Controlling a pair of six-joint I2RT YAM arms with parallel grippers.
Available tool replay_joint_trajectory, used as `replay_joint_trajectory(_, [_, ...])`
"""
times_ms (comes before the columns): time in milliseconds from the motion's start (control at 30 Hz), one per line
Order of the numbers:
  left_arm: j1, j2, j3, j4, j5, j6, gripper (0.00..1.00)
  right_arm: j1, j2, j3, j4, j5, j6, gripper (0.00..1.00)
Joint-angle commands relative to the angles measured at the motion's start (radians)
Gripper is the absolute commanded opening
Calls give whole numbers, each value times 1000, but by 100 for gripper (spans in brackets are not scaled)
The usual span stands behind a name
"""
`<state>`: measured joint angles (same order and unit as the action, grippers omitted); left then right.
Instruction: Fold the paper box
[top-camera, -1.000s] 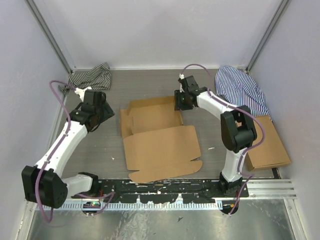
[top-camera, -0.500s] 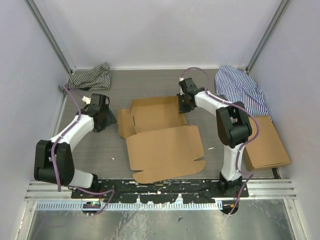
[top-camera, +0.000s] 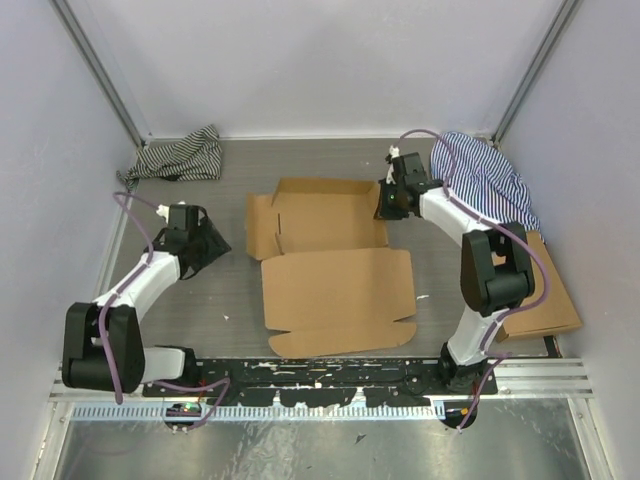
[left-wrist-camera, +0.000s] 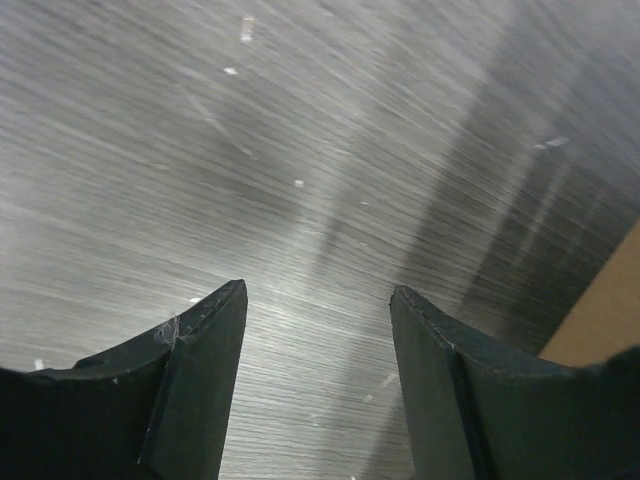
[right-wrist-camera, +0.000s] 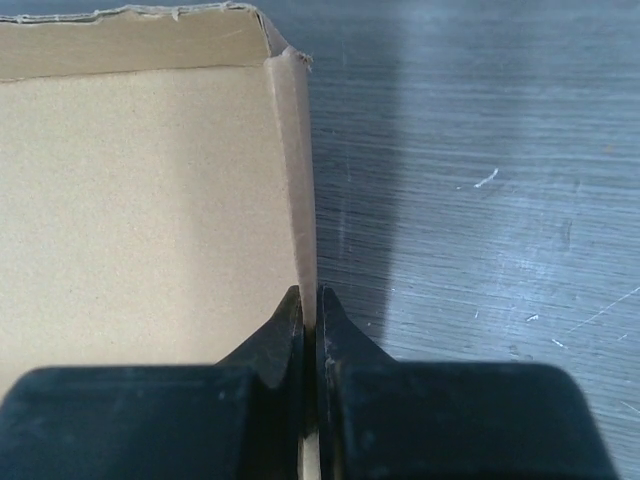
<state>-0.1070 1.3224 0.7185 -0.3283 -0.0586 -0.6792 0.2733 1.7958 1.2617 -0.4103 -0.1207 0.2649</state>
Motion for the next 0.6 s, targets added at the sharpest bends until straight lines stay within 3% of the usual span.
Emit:
replay_joint_trajectory(0, [8, -104, -62, 228, 175, -24, 65, -22, -108, -16, 77, -132, 34, 1])
replay_joint_trajectory(333, [22, -254, -196, 661, 461, -245, 68, -53, -203, -78, 121, -295, 66, 1])
replay_joint_trajectory(567, [24, -280, -218, 834, 565, -386, 69, -69, -252, -86, 126, -360, 79, 1])
